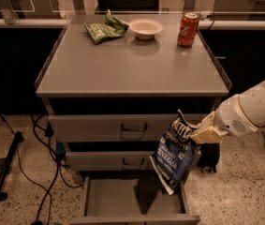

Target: Place blue chip bag into bottom drawer

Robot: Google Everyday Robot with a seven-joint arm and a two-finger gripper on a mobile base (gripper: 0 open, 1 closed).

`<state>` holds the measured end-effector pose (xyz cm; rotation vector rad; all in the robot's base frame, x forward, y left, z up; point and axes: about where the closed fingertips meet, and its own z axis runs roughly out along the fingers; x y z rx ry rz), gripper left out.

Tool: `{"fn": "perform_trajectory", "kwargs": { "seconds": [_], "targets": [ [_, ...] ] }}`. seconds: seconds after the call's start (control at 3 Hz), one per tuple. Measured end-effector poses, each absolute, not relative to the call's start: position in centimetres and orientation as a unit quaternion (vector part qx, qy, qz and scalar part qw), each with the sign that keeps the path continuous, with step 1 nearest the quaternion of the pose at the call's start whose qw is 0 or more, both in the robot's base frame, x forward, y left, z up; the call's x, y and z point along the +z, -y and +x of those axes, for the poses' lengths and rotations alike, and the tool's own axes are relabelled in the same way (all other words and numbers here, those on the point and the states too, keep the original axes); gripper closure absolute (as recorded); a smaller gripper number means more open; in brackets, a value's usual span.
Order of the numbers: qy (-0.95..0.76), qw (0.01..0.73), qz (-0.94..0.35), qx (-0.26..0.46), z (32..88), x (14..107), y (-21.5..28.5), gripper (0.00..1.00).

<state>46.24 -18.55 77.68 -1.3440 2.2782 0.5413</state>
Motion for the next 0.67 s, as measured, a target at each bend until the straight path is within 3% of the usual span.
{"fn": "perform_trajectory", "kwargs": {
  "seconds": [0.67],
  "targets": [
    [-0.819, 0.197, -0.507, 0.183, 46.1, 72.2, 18.7, 1.00]
  ]
}}
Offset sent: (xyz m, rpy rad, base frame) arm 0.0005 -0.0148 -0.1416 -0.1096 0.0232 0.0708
